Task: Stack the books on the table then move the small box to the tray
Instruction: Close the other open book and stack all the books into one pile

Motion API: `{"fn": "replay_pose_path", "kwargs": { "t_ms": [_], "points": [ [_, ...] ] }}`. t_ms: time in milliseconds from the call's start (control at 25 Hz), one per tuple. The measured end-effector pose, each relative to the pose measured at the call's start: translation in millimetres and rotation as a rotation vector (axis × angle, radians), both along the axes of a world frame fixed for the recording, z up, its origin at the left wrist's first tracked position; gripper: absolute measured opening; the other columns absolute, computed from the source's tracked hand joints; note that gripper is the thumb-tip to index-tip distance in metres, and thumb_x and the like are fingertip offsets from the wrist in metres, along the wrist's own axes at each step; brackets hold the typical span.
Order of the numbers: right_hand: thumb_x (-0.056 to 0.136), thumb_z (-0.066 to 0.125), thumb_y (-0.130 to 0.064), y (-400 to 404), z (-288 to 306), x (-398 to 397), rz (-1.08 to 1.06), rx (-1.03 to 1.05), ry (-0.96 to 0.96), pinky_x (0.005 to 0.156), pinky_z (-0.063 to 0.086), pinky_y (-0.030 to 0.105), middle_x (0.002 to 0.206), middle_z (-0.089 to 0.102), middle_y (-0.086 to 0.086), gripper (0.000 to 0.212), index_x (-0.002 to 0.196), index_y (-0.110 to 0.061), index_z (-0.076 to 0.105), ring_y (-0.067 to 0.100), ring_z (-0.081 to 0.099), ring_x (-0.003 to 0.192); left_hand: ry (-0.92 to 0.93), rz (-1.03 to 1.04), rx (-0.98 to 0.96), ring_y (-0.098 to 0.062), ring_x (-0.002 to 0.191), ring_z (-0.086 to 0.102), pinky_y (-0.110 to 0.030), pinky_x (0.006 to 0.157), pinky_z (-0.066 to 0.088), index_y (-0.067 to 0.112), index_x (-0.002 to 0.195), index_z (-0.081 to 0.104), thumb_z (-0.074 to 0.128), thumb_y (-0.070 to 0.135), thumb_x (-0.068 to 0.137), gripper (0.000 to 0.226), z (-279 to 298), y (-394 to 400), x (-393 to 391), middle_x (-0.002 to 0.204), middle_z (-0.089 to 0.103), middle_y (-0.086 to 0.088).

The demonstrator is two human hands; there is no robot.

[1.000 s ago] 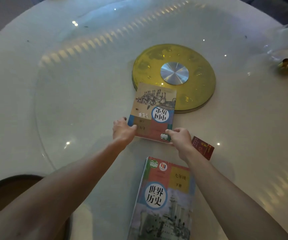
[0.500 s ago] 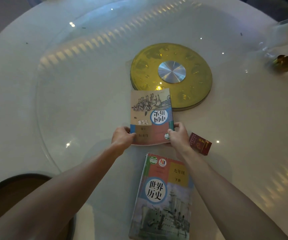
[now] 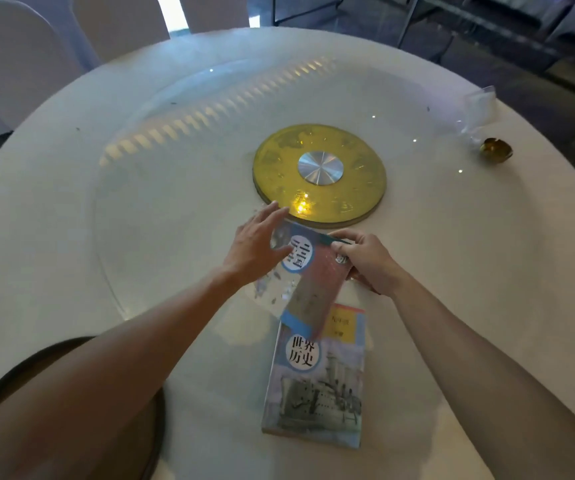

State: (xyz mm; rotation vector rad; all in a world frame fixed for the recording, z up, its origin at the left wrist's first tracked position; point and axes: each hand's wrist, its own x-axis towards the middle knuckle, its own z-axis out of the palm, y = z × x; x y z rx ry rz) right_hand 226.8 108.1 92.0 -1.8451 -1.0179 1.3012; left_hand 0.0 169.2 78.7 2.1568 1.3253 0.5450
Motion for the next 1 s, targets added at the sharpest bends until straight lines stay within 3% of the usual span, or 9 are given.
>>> {"fn": "replay_pose_path", "kwargs": {
  "t_ms": [80, 200, 360, 480, 560, 680, 800, 880, 1000],
  "points": [
    [0.098, 0.066, -0.011, -17, 28, -2, 0.124, -0.006, 0.073, 0.043, 0.05, 0.023, 0.073, 0.07, 0.008, 0.017, 0.111, -0.015, 0.076, 0.009, 0.061, 0.046, -0.01, -0.079, 0.025, -0.026, 0.14, 0.048, -0.049, 0.113, 0.04, 0.024, 0.145, 0.053, 0.081, 0.036, 0.08, 0.072, 17, -11, -2, 0.152, 0.052, -0.004],
    [0.102, 0.061, -0.005, -42, 64, -2, 0.31, -0.069, 0.11, 0.033, 0.039, 0.013, 0.058, 0.068, -0.006, 0.022, 0.122, -0.004, 0.071, 0.001, 0.056, 0.034, 0.03, -0.193, -0.274, -0.02, 0.124, 0.06, -0.034, 0.1, 0.049, 0.023, 0.138, 0.06, 0.08, 0.033, 0.084, 0.058, 33, -34, -10, 0.137, 0.064, -0.003],
    [0.099, 0.068, -0.015, -61, 70, 0, 0.377, -0.09, 0.072, 0.038, 0.04, 0.012, 0.065, 0.067, -0.007, 0.015, 0.111, -0.008, 0.073, 0.0, 0.057, 0.042, -0.021, -0.313, -0.642, -0.021, 0.087, 0.075, -0.024, 0.065, 0.057, 0.01, 0.116, 0.072, 0.073, 0.026, 0.092, 0.029, 33, -61, -19, 0.105, 0.078, -0.012],
    [0.091, 0.078, -0.034, -81, 60, 8, 0.225, -0.048, 0.096, 0.066, 0.053, 0.025, 0.085, 0.076, 0.003, 0.02, 0.098, -0.015, 0.075, 0.012, 0.07, 0.071, -0.248, -0.208, -0.905, -0.018, 0.068, 0.077, -0.023, 0.05, 0.058, 0.007, 0.123, 0.067, 0.067, 0.021, 0.096, 0.03, 35, -89, -22, 0.106, 0.076, -0.022],
    [0.094, 0.072, -0.042, -99, 47, 21, 0.157, -0.037, 0.163, 0.091, 0.053, 0.041, 0.107, 0.08, 0.013, 0.035, 0.11, -0.011, 0.077, 0.024, 0.072, 0.095, -0.354, -0.179, -0.962, -0.018, 0.063, 0.077, -0.024, 0.048, 0.058, 0.005, 0.125, 0.064, 0.065, 0.02, 0.098, 0.031, 31, -101, -24, 0.103, 0.075, -0.025],
    [0.098, 0.062, -0.049, -130, 29, 42, 0.053, -0.027, 0.267, 0.107, 0.047, 0.053, 0.122, 0.074, 0.027, 0.052, 0.121, -0.003, 0.074, 0.03, 0.07, 0.104, -0.426, -0.159, -0.999, -0.023, 0.066, 0.078, -0.027, 0.049, 0.058, 0.006, 0.124, 0.065, 0.066, 0.023, 0.097, 0.032, 25, -111, -27, 0.104, 0.075, -0.026],
    [0.097, 0.061, -0.05, -160, 16, 46, -0.055, -0.007, 0.394, 0.105, 0.048, 0.052, 0.125, 0.076, 0.017, 0.043, 0.117, -0.016, 0.079, 0.028, 0.072, 0.108, -0.523, -0.094, -1.053, -0.026, 0.066, 0.077, -0.029, 0.048, 0.058, 0.008, 0.123, 0.067, 0.067, 0.02, 0.097, 0.029, 22, -118, -26, 0.104, 0.074, -0.028],
    [0.084, 0.075, -0.053, -176, 4, 38, -0.128, 0.021, 0.528, 0.098, 0.056, 0.05, 0.129, 0.076, 0.012, 0.045, 0.119, -0.024, 0.08, 0.027, 0.074, 0.107, -0.595, -0.047, -1.084, -0.027, 0.064, 0.077, -0.029, 0.047, 0.058, 0.008, 0.125, 0.067, 0.067, 0.019, 0.096, 0.031, 21, -122, -22, 0.104, 0.073, -0.03],
    [0.081, 0.077, -0.053, -189, -14, 22, -0.214, 0.034, 0.68, 0.089, 0.061, 0.042, 0.127, 0.075, 0.015, 0.056, 0.127, -0.019, 0.074, 0.029, 0.074, 0.103, -0.667, 0.035, -1.104, -0.03, 0.061, 0.076, -0.031, 0.047, 0.06, 0.01, 0.124, 0.066, 0.068, 0.023, 0.095, 0.032, 13, -125, -14, 0.099, 0.073, -0.033]
  ]
}}
